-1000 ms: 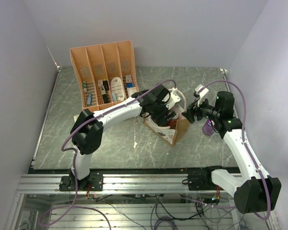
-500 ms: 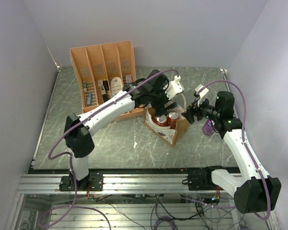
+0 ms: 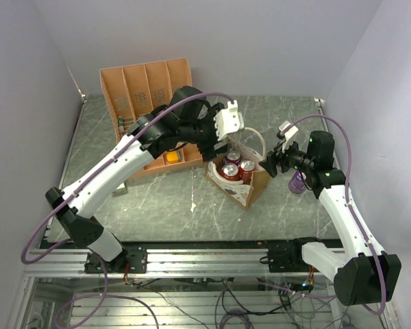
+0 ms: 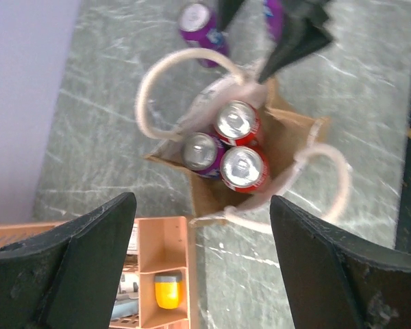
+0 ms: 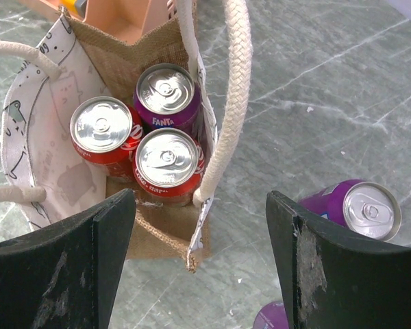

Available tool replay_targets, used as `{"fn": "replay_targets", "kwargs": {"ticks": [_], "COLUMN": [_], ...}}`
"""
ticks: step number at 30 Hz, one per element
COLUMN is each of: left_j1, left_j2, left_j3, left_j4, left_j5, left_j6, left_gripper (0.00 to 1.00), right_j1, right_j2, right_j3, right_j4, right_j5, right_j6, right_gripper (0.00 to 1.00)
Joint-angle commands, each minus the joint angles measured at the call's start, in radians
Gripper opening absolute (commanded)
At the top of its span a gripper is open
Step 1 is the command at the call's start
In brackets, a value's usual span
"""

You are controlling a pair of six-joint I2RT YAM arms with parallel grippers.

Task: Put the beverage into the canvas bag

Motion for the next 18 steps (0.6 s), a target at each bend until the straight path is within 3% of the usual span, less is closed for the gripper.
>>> {"fn": "replay_targets", "kwargs": {"ticks": [1, 7, 18], "left_j1": [-0.004, -0.049, -0.094], "left_j2": [-0.046, -0.022, 0.046], "left_j3": [-0.065, -0.129, -0.216], "left_j4": [-0.145, -0.205, -0.156], "left_j5": [0.235, 0.227, 0.271], "left_j6": [0.133, 0.216, 0.278], "left_gripper": [0.88, 0.83, 0.72], "right_j1": [-0.008, -0.008, 0.000], "right_j2": [0.007, 0.058, 0.126], "right_j3": [-0.015, 0.009, 0.043], "right_j4": [0.033, 0.031, -0.003], "right_j5": [0.007, 0.003, 0.020], "right_j6": [0.023, 0.051, 0.046], "right_gripper": [0.76, 0.74, 0.69]}}
